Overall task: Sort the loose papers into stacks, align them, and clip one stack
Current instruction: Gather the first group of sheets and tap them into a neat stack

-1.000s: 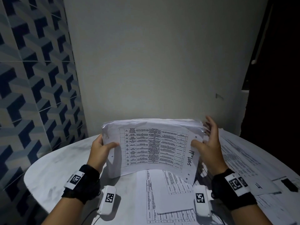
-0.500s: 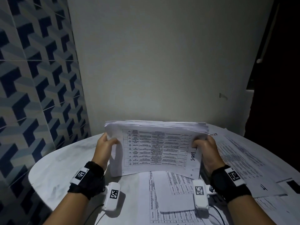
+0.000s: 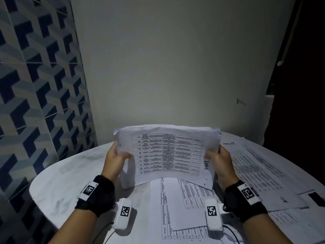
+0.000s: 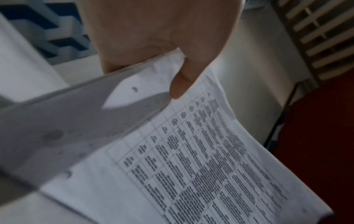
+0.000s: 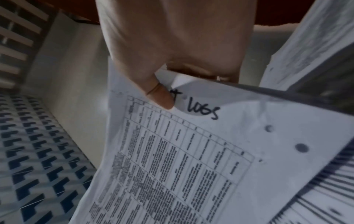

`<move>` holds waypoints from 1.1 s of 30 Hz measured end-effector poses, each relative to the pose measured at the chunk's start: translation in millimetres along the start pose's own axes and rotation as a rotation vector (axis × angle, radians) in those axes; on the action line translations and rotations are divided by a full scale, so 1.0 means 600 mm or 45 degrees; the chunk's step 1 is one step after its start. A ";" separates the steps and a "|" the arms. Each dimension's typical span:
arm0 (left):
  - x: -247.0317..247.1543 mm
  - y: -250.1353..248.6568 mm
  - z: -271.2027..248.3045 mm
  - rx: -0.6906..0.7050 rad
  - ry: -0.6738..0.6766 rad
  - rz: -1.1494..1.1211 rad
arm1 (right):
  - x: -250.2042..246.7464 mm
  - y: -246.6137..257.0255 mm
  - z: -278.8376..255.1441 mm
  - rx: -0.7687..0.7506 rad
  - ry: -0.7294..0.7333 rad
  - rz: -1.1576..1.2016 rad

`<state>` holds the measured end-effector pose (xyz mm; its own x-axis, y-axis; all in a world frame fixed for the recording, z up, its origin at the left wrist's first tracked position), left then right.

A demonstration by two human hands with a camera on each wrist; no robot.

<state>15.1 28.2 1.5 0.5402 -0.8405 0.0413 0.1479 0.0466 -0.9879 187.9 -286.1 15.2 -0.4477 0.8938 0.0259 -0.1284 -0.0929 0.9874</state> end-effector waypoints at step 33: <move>-0.090 -0.251 -0.068 0.390 -0.182 0.399 | 0.246 0.160 -0.020 -0.251 0.526 -0.310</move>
<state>-70.5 44.6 141.7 0.7034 -0.6787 -0.2112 0.1854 0.4620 -0.8673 98.8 -168.2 111.9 -0.6907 0.6559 -0.3044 -0.4192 -0.0202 0.9077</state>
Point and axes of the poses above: each hand's wrist, its own z-axis towards the middle knuckle, its own x-axis out of the palm, y = z × x, the point moved 9 cm from there along z, towards the middle knuckle, and after that the axes turned 13 degrees about y, right-handed, at the moved point
